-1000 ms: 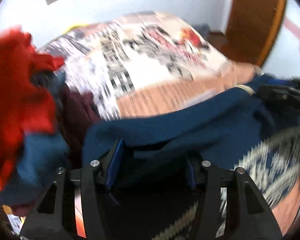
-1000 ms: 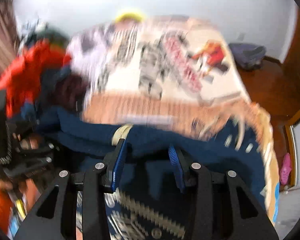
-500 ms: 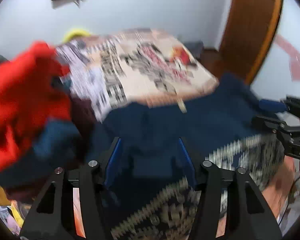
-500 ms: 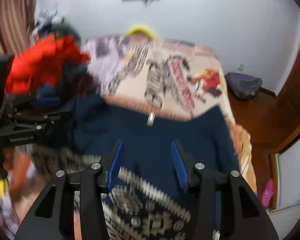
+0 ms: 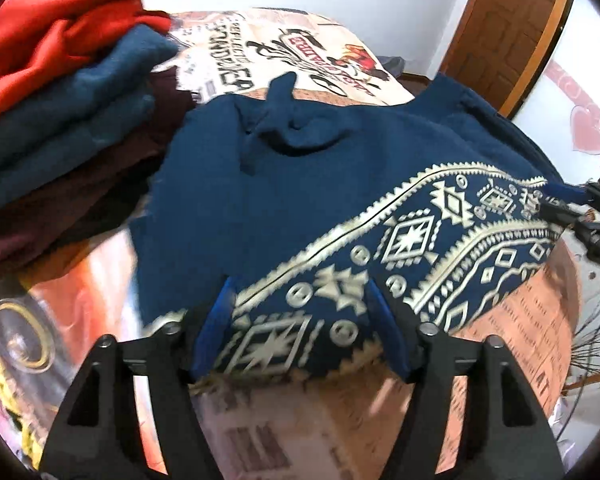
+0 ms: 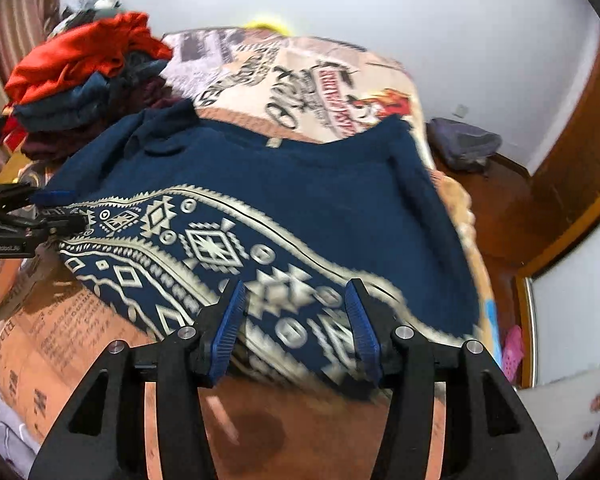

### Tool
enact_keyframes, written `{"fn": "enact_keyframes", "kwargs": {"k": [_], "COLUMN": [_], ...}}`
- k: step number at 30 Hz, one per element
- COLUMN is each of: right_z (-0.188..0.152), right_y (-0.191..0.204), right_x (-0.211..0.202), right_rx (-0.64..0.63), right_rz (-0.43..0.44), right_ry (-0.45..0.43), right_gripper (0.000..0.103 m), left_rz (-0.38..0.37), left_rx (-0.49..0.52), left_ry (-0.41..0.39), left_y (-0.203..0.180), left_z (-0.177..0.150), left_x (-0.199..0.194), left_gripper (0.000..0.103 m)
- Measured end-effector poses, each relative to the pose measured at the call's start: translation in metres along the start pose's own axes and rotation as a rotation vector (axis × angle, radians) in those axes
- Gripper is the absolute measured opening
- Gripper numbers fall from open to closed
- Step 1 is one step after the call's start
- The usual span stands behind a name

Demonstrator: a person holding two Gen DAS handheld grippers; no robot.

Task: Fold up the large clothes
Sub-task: 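Smooth the folded hoodie with both grippers and lift it toward the clothes stack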

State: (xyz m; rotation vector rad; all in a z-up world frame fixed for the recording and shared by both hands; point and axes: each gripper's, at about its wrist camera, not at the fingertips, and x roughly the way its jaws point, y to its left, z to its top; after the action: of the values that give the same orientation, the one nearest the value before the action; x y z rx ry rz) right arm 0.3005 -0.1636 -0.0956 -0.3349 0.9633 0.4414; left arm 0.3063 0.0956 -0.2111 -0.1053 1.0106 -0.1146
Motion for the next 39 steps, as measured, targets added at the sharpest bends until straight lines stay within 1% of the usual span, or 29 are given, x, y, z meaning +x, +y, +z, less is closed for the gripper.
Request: {"fn": "enact_keyframes", "kwargs": {"k": [1,4,6,7,8,10,12,14,16,18,19,20,21,22,23,24,25,26,27,28,31,32,34,36,37,39], "right_z": [-0.002,-0.013,-0.019,-0.022,-0.025,-0.032,-0.038,-0.045,-0.051,-0.051,-0.051,-0.048,-0.046,-0.047,-0.046,-0.046,-0.045,-0.046,-0.045,-0.044,-0.044,-0.044,-0.044,-0.047,-0.05,-0.055], "right_y": [-0.004,-0.027,-0.04,-0.048,-0.057,-0.076,-0.095,-0.107,-0.112,-0.11,-0.108,-0.106,-0.105,-0.105,-0.104,-0.104,-0.104,-0.104,-0.105,-0.105,-0.107,-0.107,-0.105,-0.098,-0.094,-0.09], "right_x": [-0.005,-0.023,-0.033,-0.036,-0.039,-0.038,-0.029,-0.018,-0.005,0.002,0.004,0.007,0.009,0.009,0.01,0.009,0.01,0.009,0.006,0.004,-0.013,-0.018,-0.031,-0.048,-0.057,-0.071], "right_rx": [0.014,0.09,0.148,0.184,0.227,0.321,0.434,0.521,0.592,0.613,0.617,0.617,0.617,0.618,0.616,0.616,0.613,0.611,0.608,0.605,0.603,0.6,0.588,0.553,0.534,0.509], "right_rz": [-0.009,-0.046,-0.059,-0.065,-0.071,-0.074,-0.047,0.012,0.075,0.105,0.115,0.125,0.116,0.112,0.109,0.107,0.105,0.105,0.101,0.111,0.136,0.139,0.151,0.135,0.119,0.104], "right_ry": [-0.004,-0.022,-0.04,-0.054,-0.066,-0.066,-0.045,-0.021,-0.004,-0.007,-0.009,-0.015,-0.018,-0.022,-0.028,-0.036,-0.038,-0.043,-0.054,-0.061,-0.103,-0.111,-0.131,-0.151,-0.16,-0.177], "right_gripper": [0.048,0.048,0.048,0.049,0.049,0.049,0.049,0.049,0.049,0.049,0.049,0.049,0.049,0.049,0.047,0.042,0.033,0.025,0.014,0.012,0.008,0.008,0.006,0.005,0.003,0.003], "left_rz": [0.016,0.045,0.055,0.073,0.096,0.1,0.054,-0.051,-0.1,-0.119,-0.117,-0.097,-0.076,-0.049,-0.036,-0.017,0.002,0.026,0.044,0.055,0.041,0.027,-0.024,-0.055,-0.071,-0.094], "left_rx": [-0.004,-0.052,-0.108,-0.13,-0.16,-0.219,-0.311,-0.414,-0.447,-0.44,-0.427,-0.399,-0.376,-0.339,-0.301,-0.28,-0.262,-0.233,-0.22,-0.209,-0.225,-0.236,-0.267,-0.293,-0.309,-0.333], "left_ry": [-0.004,-0.012,-0.017,-0.017,-0.015,-0.005,0.021,0.053,0.057,0.051,0.045,0.034,0.028,0.02,0.012,0.011,0.006,-0.006,-0.013,-0.025,-0.065,-0.076,-0.102,-0.119,-0.123,-0.124], "left_y": [0.002,0.014,0.027,0.032,0.04,0.053,0.069,0.082,0.085,0.082,0.078,0.072,0.067,0.061,0.053,0.052,0.048,0.042,0.041,0.038,0.039,0.043,0.051,0.059,0.063,0.07], "left_z": [-0.003,-0.013,-0.023,-0.026,-0.03,-0.037,-0.044,-0.052,-0.055,-0.055,-0.053,-0.05,-0.046,-0.043,-0.039,-0.033,-0.031,-0.029,-0.027,-0.026,-0.027,-0.03,-0.034,-0.038,-0.043,-0.052], "left_x": [-0.004,-0.015,-0.023,-0.025,-0.026,-0.024,-0.018,-0.009,-0.006,-0.004,-0.002,-0.002,-0.001,0.0,-0.001,0.0,0.0,-0.003,-0.006,-0.008,-0.026,-0.035,-0.053,-0.064,-0.07,-0.077], "left_gripper": [0.075,0.075,0.076,0.078,0.079,0.079,0.079,0.079,0.079,0.078,0.077,0.072,0.066,0.054,0.046,0.038,0.03,0.025,0.018,0.014,0.012,0.011,0.01,0.009,0.009,0.008]}}
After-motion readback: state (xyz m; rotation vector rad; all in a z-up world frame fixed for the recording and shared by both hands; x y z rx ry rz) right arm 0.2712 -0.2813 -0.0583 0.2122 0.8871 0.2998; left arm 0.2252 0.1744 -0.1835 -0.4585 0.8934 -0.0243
